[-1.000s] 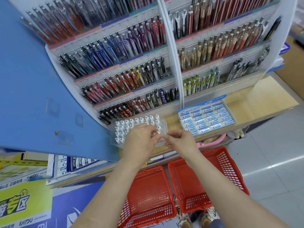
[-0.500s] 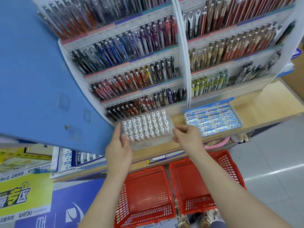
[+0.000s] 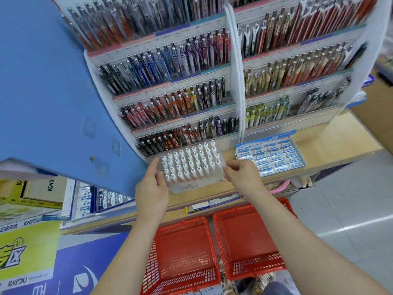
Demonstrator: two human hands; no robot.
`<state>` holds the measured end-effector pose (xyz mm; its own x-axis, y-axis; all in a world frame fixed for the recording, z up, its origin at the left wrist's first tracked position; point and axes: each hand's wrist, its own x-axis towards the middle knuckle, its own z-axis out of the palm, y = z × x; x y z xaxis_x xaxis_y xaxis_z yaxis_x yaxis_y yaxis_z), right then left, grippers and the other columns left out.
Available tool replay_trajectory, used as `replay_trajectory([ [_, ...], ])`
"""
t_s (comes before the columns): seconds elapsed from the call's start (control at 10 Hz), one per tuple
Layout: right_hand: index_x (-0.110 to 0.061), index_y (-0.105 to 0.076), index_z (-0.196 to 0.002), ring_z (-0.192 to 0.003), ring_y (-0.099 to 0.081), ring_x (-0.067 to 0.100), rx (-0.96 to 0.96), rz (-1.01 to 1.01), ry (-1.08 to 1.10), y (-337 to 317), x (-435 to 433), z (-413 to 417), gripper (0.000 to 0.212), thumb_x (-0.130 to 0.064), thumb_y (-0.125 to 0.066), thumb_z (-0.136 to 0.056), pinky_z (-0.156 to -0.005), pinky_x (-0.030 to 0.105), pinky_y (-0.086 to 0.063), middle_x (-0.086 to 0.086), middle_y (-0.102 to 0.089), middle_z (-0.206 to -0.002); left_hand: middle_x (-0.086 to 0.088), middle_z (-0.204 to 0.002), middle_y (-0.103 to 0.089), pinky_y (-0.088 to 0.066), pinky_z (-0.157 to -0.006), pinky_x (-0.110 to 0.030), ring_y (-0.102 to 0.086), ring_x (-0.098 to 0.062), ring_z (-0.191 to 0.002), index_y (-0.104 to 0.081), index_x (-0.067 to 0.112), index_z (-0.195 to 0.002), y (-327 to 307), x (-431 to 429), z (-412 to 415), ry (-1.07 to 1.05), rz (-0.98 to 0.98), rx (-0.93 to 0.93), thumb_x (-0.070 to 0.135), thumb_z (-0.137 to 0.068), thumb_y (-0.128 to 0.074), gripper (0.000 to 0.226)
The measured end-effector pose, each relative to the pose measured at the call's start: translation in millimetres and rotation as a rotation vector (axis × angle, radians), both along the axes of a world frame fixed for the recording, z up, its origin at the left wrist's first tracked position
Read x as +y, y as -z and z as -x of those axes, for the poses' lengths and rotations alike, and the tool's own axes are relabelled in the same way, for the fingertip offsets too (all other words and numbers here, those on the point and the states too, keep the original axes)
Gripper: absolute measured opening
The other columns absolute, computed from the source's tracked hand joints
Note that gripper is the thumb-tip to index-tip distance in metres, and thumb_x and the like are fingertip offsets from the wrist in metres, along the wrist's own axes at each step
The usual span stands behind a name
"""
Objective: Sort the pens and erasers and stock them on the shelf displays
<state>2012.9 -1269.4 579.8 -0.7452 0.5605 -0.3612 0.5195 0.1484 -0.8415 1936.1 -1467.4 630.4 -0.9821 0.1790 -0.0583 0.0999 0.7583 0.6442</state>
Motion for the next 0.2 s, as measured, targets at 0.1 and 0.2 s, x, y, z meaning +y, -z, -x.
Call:
replay_trajectory([
  [0.1, -0.002, -0.065, -0.073, -0.077, -0.062, 0.037, -0.025, -0.056, -0.106, -4.6, 1.6, -4.6, 0.025, -0.022, -0.058, -0.087, -0.073, 0.041, -0.05, 0.022, -0.064, -0.072, 0.014, -0.066, -0.051, -0.04, -0.055, -0.033, -0.054, -0.019, -0.057, -0.04, 0.027, -0.142, -9.0, 2.0, 1.1, 0.013, 0.014, -0.02, 0.02, -0.1, -0.037, 0.042],
  [0.2, -0.008, -0.071, -0.092, -0.081, -0.064, 0.031, 0.0, -0.037, -0.042, -9.8, 6.0, -12.8, 0.02, -0.022, -0.058, -0.088, -0.082, 0.045, -0.052, 0.011, -0.068, -0.081, 0.021, -0.071, -0.045, -0.039, -0.063, -0.03, -0.046, -0.004, -0.058, -0.035, 0.024, -0.144, -18.6, 3.2, -2.3, 0.039, 0.049, -0.018, 0.022, -0.101, -0.036, 0.043],
])
